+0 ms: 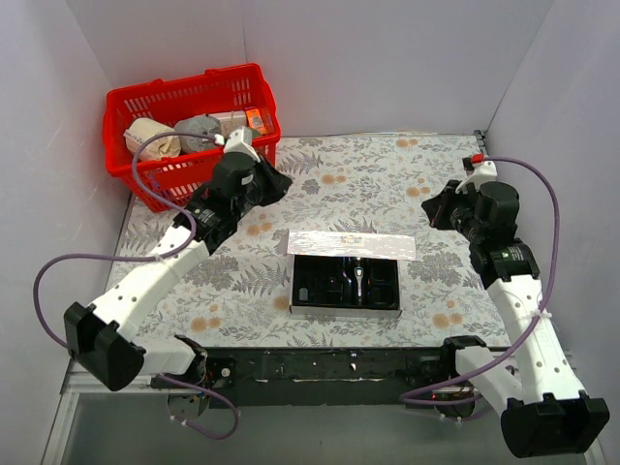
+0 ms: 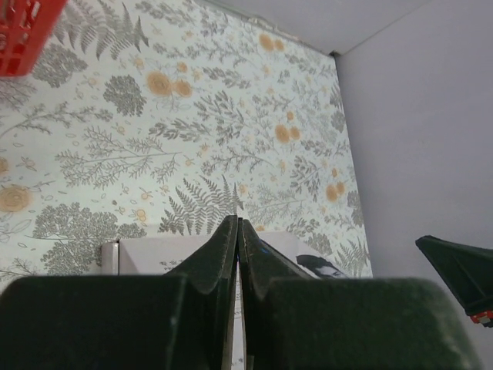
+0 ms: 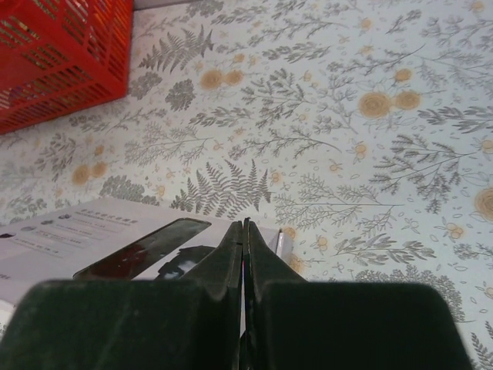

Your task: Sort the hair-cutting tools

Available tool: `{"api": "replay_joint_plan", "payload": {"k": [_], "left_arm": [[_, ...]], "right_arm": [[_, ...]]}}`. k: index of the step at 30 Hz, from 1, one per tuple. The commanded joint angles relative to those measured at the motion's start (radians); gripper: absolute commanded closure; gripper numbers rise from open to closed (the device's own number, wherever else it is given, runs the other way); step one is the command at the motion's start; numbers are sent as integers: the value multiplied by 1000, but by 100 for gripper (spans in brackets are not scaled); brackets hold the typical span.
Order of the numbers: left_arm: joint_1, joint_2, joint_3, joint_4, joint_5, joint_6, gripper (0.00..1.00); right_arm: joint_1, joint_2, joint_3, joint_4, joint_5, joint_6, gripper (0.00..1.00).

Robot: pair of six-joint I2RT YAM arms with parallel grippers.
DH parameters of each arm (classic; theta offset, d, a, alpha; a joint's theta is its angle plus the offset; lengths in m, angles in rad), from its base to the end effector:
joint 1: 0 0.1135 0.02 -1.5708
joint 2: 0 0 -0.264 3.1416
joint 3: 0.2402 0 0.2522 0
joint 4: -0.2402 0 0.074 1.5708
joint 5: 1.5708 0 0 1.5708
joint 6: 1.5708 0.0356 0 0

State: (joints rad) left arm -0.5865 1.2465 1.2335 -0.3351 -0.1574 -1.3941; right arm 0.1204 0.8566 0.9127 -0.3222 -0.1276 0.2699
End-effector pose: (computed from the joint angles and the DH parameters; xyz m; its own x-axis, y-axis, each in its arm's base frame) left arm 0.2398 -0.1526 0.3833 -0.4672 -0.8569 -0.2179 -0.2052 0.3448 -0.9160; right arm 0.1918 0.0278 0.3579 -0.3159 0.2282 -0.9210 -0.1627 0.9433 0.2895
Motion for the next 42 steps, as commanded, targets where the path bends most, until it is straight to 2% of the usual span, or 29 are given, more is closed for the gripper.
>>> {"api": "replay_joint_plan", "payload": {"k": [1, 7, 13, 17, 24, 30, 36, 39, 42], "left_arm": [[-6, 65, -2, 42, 139, -14, 100], [-19, 134, -17, 94, 257, -42, 100], [-38, 119, -75, 105, 343, -65, 100], [-50, 70, -143, 93, 364, -72, 100], [-59, -60, -293, 39, 340, -72, 100], [-62, -166, -465, 44, 323, -100, 100], [-67, -197, -615, 99, 337, -135, 100], [-68, -194, -652, 125, 332, -141, 100], [-70, -185, -640, 105, 265, -123, 100]], "right_arm": [[4, 47, 6, 90, -174, 3, 99], [27, 121, -32, 120, -299, -14, 99], [84, 73, -83, 88, -282, -23, 99], [122, -17, -141, 49, -224, -14, 99], [143, -148, -239, -44, -164, 0, 99], [148, -243, -354, -60, -136, 52, 99], [157, -284, -471, -35, -142, 115, 99], [159, -294, -485, -32, -83, 135, 99], [159, -289, -468, -46, 1, 163, 99]]}}
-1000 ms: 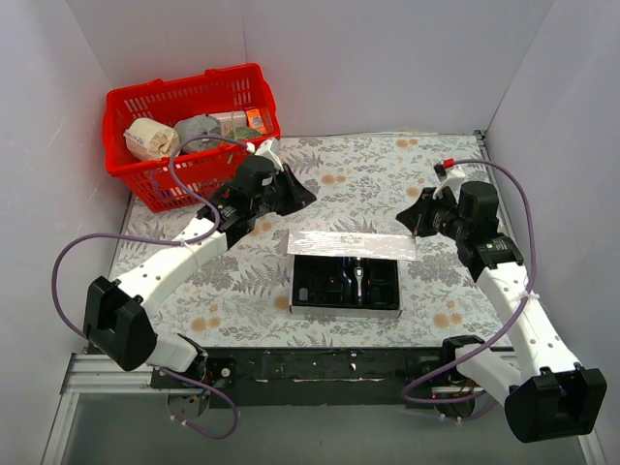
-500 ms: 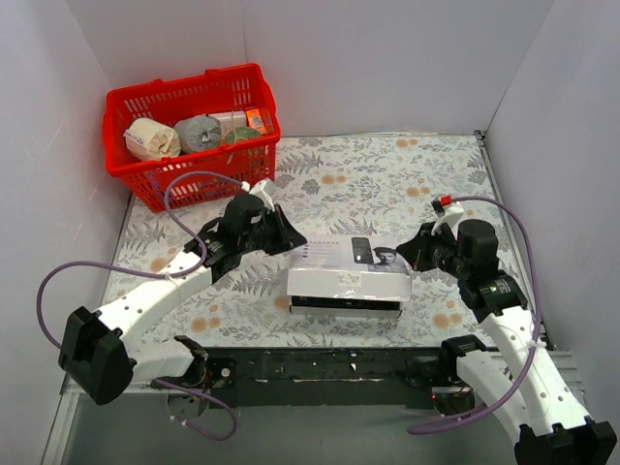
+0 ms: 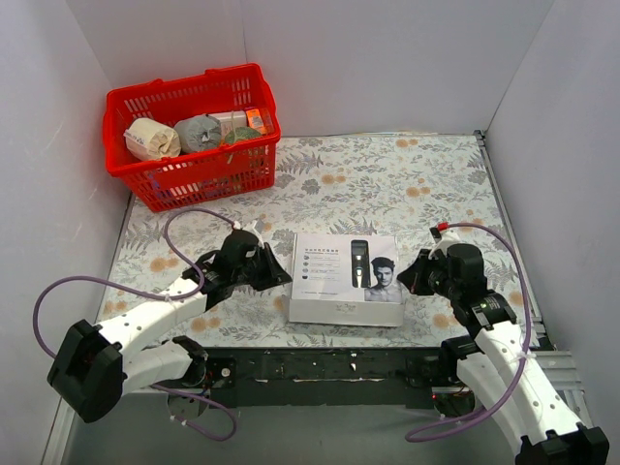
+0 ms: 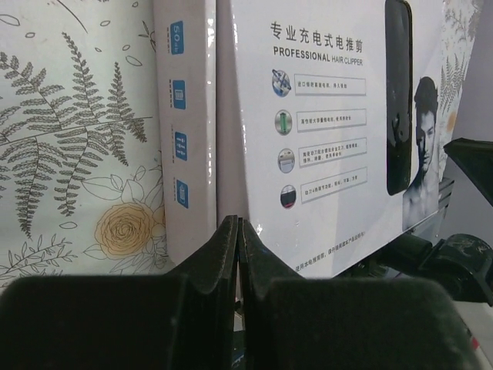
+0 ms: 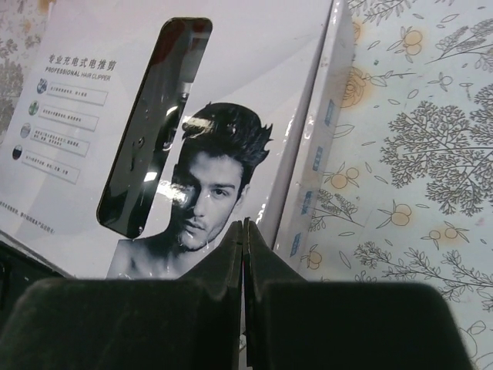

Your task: Sort the hair-cutting tools

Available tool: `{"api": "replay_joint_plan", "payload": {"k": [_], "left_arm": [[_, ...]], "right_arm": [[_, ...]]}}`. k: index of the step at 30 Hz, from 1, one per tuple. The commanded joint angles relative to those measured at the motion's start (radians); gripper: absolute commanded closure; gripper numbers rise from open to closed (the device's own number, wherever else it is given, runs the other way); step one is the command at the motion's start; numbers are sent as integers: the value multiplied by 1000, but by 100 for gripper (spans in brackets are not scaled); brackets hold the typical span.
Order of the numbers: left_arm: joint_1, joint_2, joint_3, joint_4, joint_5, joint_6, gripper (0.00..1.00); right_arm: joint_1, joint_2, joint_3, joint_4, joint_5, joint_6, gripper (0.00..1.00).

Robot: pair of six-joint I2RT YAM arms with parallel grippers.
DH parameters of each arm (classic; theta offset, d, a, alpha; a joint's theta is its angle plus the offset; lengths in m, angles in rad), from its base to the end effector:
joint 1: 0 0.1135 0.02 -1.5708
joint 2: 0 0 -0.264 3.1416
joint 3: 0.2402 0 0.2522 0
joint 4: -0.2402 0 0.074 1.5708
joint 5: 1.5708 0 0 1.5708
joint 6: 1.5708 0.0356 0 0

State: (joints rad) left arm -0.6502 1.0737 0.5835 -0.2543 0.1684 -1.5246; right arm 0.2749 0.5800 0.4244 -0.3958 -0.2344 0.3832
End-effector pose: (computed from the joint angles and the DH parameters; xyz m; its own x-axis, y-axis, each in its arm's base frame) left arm 0.1705 -0.1371 0.2092 -0.7191 -0.6904 0.0795 -0.5067 0.4425 -0.7399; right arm 0.1354 0.0468 0.2226 -0.6375 0.1981 -0.7445 -0.2329 0.8716 0.4313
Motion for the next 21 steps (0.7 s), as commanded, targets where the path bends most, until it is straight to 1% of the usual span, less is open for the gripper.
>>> {"api": "replay_joint_plan", "payload": {"k": [1, 3, 4, 5, 6, 7, 9, 14, 19, 21], "left_arm": [[-5, -11, 39, -9, -87, 14, 100], [-5, 2, 70, -48, -196, 23, 100], [-5, 11, 105, -95, -228, 26, 100], [-5, 29, 124, -118, -303, 29, 100], [-5, 44, 137, -143, -337, 29, 100], [-5, 57, 156, -178, -368, 29, 100], [-3, 98, 161, -191, -398, 27, 100], [0, 201, 121, -125, -356, 9, 100], [3, 322, 110, -47, -303, 6, 100], [3, 338, 107, -24, -291, 7, 100]], "right_arm": [[4, -8, 27, 25, 133, 55, 99], [4, 4, 37, 12, 202, 72, 99], [4, 18, 48, 11, 225, 75, 99], [4, 24, 51, 6, 230, 80, 99], [4, 32, 51, 5, 289, 88, 99], [4, 52, 47, 2, 306, 94, 99], [4, 78, 30, 12, 342, 106, 99], [4, 121, -44, 80, 346, 137, 99], [4, 185, -72, 144, 300, 140, 99], [4, 204, -79, 176, 258, 138, 99]]}}
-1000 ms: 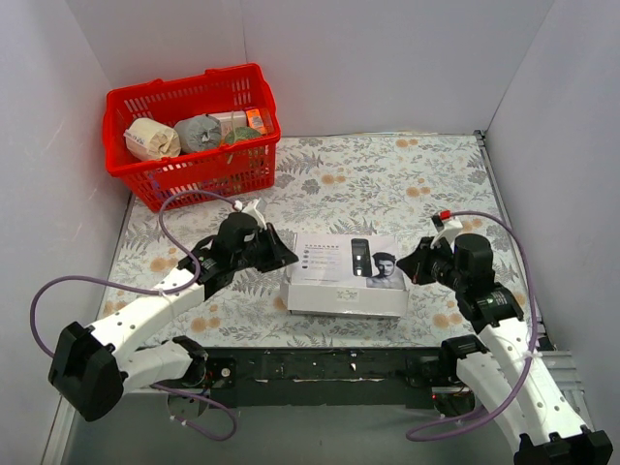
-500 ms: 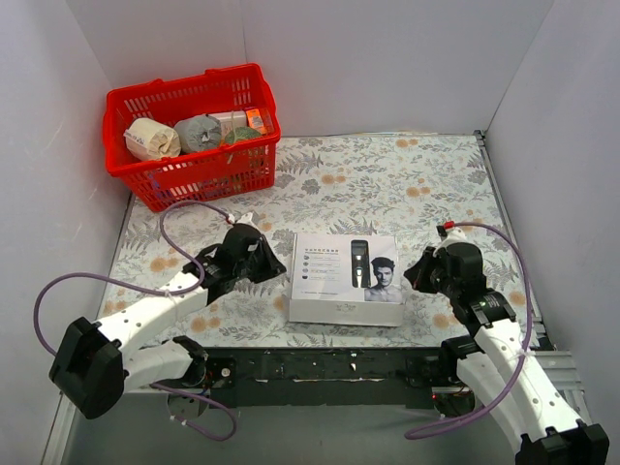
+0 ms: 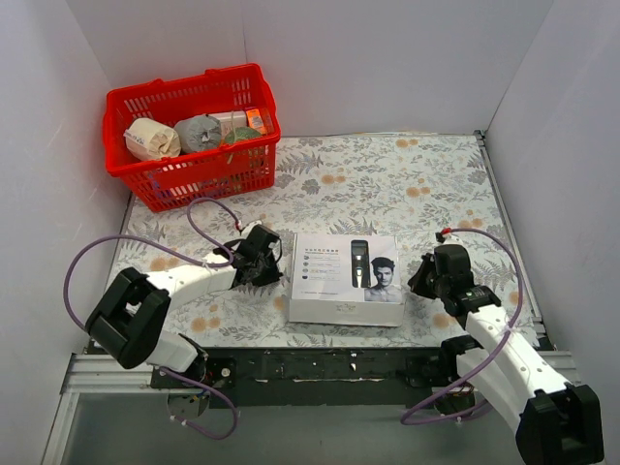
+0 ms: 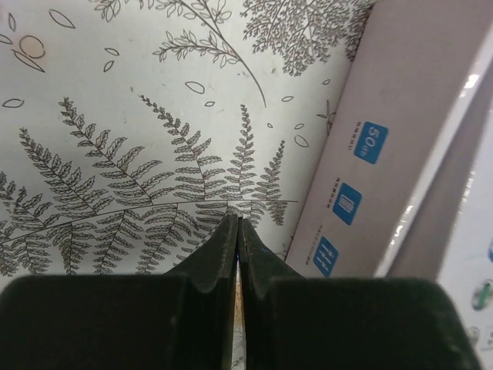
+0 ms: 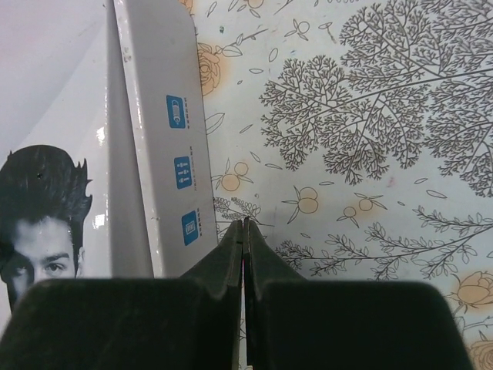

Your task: Sort the hair-cutting tools

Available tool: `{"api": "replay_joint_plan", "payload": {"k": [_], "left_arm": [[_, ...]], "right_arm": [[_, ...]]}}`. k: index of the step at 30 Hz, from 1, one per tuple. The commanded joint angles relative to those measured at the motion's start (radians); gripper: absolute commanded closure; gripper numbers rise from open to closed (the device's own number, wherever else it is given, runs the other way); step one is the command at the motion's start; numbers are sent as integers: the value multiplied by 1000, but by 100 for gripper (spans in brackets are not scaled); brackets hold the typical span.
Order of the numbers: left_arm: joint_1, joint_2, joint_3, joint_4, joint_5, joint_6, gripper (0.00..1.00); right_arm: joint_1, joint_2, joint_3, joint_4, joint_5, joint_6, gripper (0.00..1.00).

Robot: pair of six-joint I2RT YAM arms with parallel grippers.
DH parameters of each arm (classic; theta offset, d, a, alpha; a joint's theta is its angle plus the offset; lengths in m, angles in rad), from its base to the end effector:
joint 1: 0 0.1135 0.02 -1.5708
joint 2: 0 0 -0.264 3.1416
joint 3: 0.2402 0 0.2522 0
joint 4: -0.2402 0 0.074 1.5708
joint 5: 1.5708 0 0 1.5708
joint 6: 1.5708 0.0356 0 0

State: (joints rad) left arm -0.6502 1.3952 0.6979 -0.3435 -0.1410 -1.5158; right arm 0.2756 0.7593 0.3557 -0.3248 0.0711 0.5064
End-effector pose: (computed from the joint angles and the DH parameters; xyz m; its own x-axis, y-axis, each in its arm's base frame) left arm 0.2063 -0.1506 0.1679 -0.5797 -0.8011 -0.1489 -0.6559 0.5672 -0.4981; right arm 0.1538 0.0409 0.1813 -0.6671 0.3141 -0.6755 0.1179 0.9398 0.3206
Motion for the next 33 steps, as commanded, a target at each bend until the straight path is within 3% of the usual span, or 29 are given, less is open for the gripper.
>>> {"api": "replay_joint_plan", "payload": {"k": [1, 10, 16, 25, 33], "left_arm": [[3, 24, -5, 81, 26, -1, 100], [4, 54, 26, 159, 72, 37, 100], [47, 132, 71, 233, 177, 55, 100], [112, 274, 178, 287, 259, 74, 100], [167, 295, 259, 276, 282, 77, 100]], "right_arm": [[4, 41, -14, 118, -62, 15, 99], [5, 156, -24, 253, -195, 18, 99], [5, 277, 12, 343, -247, 23, 99], [5, 465, 127, 428, -251, 15, 99], [7, 644, 249, 504, -289, 0, 99]]}}
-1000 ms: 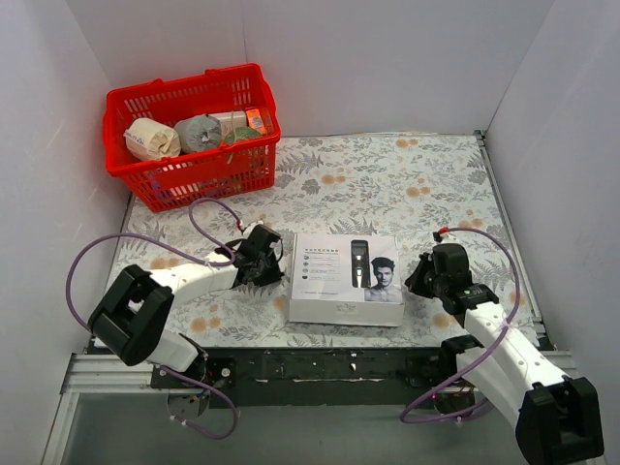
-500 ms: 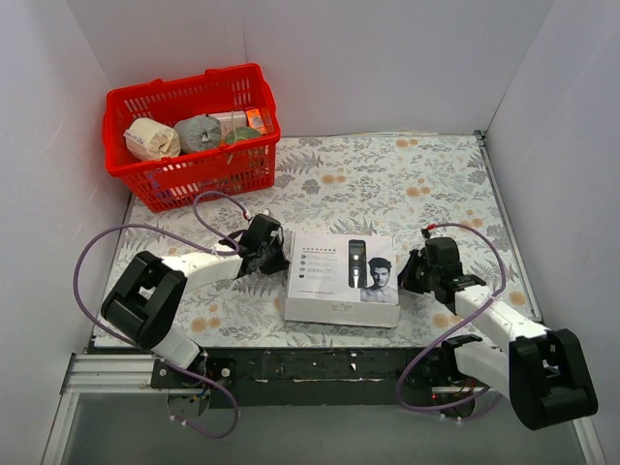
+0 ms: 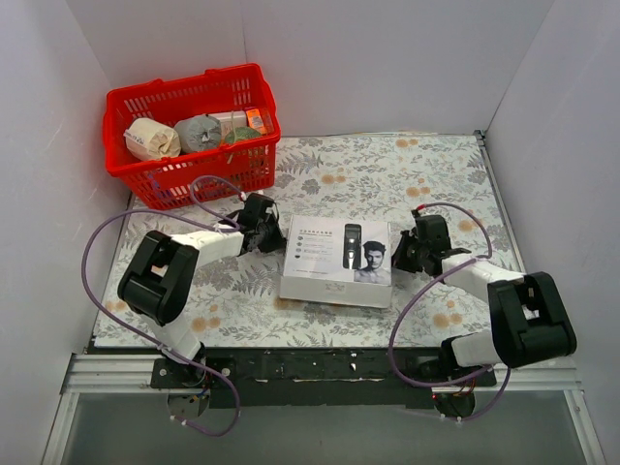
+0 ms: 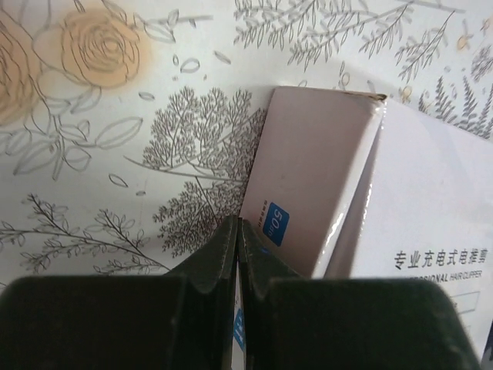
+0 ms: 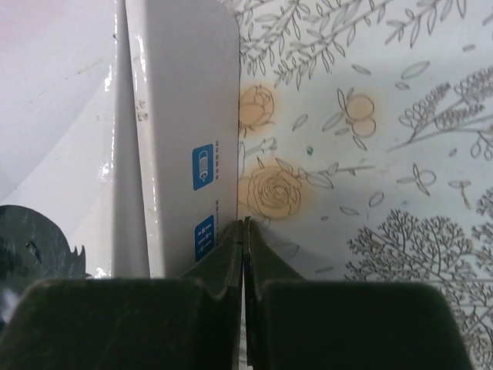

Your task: Sort the hair-cutting tools

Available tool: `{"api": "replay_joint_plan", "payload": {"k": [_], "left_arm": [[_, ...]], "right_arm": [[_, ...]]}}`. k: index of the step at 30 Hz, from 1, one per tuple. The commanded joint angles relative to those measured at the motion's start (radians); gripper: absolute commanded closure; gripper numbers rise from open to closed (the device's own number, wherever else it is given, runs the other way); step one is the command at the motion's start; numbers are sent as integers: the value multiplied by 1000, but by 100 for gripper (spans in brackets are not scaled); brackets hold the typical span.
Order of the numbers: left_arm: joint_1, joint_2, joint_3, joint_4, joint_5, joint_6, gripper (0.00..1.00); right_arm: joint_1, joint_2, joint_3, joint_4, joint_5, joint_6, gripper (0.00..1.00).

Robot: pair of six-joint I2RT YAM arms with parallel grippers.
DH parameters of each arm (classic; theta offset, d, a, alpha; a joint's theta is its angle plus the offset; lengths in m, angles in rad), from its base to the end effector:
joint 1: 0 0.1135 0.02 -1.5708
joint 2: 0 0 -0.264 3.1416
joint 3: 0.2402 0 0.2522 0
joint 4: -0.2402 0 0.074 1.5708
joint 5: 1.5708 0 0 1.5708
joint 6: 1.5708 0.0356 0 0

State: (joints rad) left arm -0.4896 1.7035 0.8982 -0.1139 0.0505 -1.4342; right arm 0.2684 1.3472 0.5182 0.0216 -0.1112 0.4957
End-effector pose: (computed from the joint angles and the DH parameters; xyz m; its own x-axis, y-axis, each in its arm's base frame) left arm 0.2942 -0.1588 0.1530 -0.5876 -0.8080 -0.0428 -0.6275 0.4885 -0.6063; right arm 0.2369 0.0693 0.1518 -0.7733 0.2776 -0.5700 0.0345 0.9161 0.3994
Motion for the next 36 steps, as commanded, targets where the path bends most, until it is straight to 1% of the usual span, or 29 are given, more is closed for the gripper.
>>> {"api": "replay_joint_plan", "payload": {"k": [1, 6, 9, 13, 15, 19, 22, 23, 25, 29, 30, 32, 36], "left_arm": [[11, -10, 68, 46, 94, -6, 100], [28, 15, 100, 37, 98, -11, 100], [29, 24, 116, 39, 106, -17, 100], [29, 22, 116, 43, 127, -28, 100], [29, 13, 98, 48, 135, -37, 100], [31, -15, 88, 39, 106, -32, 100], [31, -37, 106, -9, 81, -22, 100], [31, -60, 113, -21, 54, -20, 100], [31, -91, 128, -75, 19, -17, 100], [31, -191, 114, -187, -90, -14, 100], [31, -238, 95, -203, -95, -14, 100], [29, -284, 39, -214, -106, -14, 100], [28, -360, -42, -210, -55, -26, 100]], "right_arm": [[12, 70, 110, 164, -108, 9, 99], [17, 165, 190, 186, -143, -3, 99], [20, 207, 233, 187, -139, -25, 99], [20, 257, 293, 166, -150, -68, 99], [20, 288, 334, 127, -162, -100, 99], [19, 294, 342, 104, -150, -123, 99], [20, 257, 332, 90, -102, -135, 99], [20, 233, 333, 83, -76, -138, 99], [20, 207, 341, 31, -38, -151, 99], [20, 94, 327, -75, 95, -166, 99], [20, 69, 319, -90, 106, -169, 99], [20, -3, 280, -121, 134, -172, 99], [20, -112, 203, -137, 119, -166, 99]]}}
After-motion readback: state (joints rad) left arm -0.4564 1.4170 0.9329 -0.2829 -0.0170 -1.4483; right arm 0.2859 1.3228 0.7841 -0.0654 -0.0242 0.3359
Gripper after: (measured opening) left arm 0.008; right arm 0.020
